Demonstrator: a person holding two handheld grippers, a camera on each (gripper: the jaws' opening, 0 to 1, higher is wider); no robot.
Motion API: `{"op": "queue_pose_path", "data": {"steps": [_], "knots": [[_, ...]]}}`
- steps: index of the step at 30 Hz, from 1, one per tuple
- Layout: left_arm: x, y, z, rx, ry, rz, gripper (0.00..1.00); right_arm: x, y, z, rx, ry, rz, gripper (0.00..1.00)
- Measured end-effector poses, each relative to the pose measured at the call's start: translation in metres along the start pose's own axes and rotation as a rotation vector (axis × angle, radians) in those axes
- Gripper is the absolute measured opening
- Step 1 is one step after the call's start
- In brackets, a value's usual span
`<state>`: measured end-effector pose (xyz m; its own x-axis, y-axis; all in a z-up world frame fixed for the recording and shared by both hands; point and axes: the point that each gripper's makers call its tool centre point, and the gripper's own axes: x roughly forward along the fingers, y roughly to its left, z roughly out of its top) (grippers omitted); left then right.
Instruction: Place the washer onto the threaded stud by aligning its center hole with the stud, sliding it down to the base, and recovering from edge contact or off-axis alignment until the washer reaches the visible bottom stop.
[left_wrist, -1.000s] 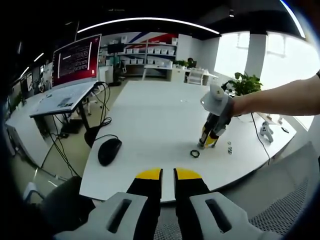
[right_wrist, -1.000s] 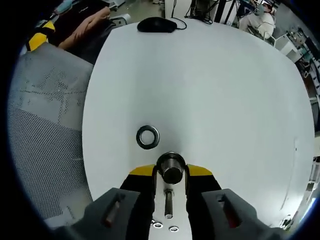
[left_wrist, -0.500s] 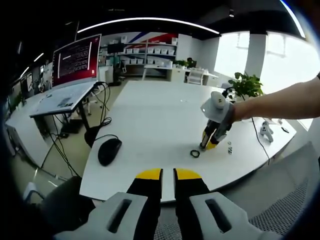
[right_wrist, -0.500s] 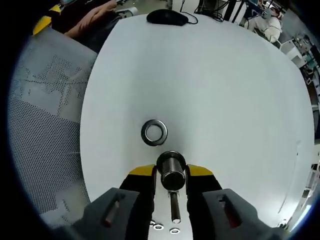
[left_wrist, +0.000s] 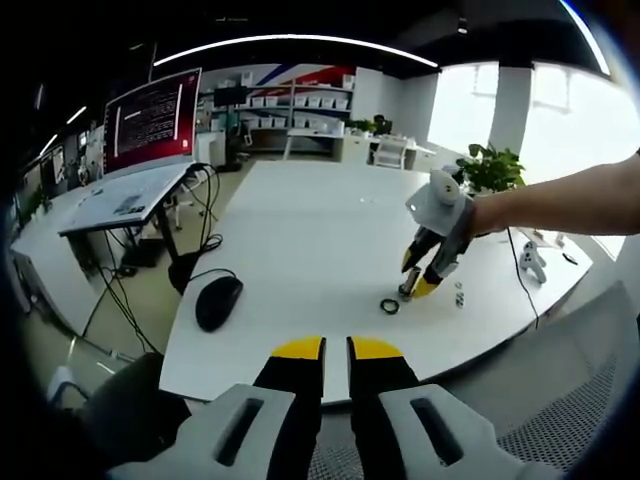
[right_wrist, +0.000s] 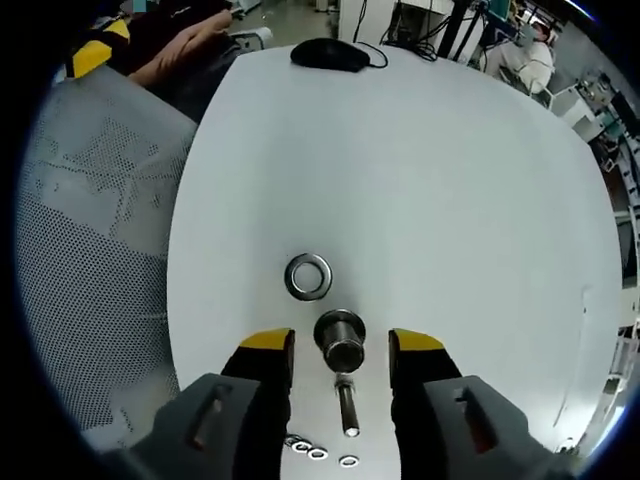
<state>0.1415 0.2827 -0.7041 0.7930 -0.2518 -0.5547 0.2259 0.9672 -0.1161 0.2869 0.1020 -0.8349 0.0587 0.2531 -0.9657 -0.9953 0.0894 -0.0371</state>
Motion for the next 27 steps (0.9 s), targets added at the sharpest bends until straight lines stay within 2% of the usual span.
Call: {"op": "queue_pose_path", "data": {"steps": [5,10,14,27], "knots": [[0.0,0.0,-0.001,0.003,0.003,0.0,0.06,-0.006,0.006,0.016,-0.035,-0.038,0.01,0.41],[0.0,0.0,-0.001,0.006,0.004,-0.001,0.06,-0.005,0.017,0.028,-0.116,-0.047,0.021,0.42],[-0.001,-0.001,-0.002,0.009,0.007,-0.001,0.06,-0.001,0.022,0.027,-0.172,-0.023,0.027,0.4],[0.0,0.0,-0.001,0.007,0.011,0.006,0.05,0.019,0.028,0.027,-0.24,0.04,0.069,0.39]]}}
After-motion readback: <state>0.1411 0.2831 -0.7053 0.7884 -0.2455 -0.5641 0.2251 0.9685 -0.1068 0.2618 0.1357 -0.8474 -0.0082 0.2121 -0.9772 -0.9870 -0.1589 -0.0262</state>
